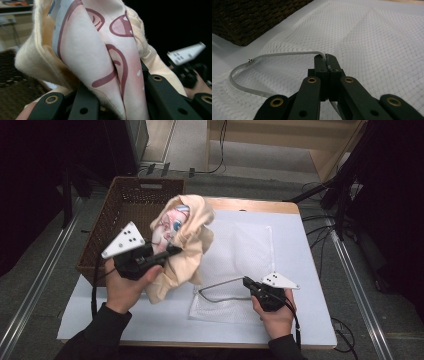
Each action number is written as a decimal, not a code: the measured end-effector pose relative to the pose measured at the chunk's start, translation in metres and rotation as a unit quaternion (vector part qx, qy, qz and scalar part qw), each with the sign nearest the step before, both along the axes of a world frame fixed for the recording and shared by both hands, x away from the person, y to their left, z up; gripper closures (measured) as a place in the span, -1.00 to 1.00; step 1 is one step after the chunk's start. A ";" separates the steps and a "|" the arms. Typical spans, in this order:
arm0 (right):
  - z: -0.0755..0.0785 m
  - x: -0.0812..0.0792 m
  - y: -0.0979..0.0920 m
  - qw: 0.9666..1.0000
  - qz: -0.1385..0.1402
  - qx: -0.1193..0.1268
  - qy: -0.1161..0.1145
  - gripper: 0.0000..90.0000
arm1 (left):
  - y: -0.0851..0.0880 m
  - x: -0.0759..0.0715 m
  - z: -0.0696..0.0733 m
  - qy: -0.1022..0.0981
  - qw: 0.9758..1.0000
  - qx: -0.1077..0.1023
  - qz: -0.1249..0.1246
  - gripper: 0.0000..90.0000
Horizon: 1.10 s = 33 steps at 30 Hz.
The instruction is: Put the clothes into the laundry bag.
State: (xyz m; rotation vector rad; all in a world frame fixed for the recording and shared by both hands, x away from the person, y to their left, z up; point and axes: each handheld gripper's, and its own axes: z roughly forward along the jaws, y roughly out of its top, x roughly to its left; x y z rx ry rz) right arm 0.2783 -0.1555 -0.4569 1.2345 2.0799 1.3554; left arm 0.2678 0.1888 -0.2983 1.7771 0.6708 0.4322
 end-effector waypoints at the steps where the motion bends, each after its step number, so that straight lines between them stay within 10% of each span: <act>1: 0.001 0.000 0.000 1.000 -0.001 0.001 0.001 1.00 | -0.005 -0.006 -0.004 0.001 1.000 -0.001 -0.011 0.64; 8: 0.004 0.003 -0.001 1.000 0.002 0.002 0.006 1.00 | -0.023 -0.033 -0.024 0.019 0.998 -0.013 -0.066 0.64; 23: 0.009 0.015 -0.006 0.999 -0.002 0.026 0.022 1.00 | -0.042 -0.067 -0.089 0.076 0.983 0.006 -0.167 0.63; 26: 0.011 0.017 -0.006 0.999 -0.003 0.030 0.023 1.00 | -0.049 -0.063 -0.107 0.102 0.976 0.023 -0.190 0.63; 28: 0.013 0.019 -0.007 0.999 -0.005 0.036 0.022 1.00 | -0.059 -0.060 -0.127 0.137 0.961 0.050 -0.234 0.63; 33: 0.015 0.019 -0.009 0.999 0.000 0.044 0.018 1.00 | -0.070 -0.058 -0.142 0.160 0.955 0.079 -0.237 0.62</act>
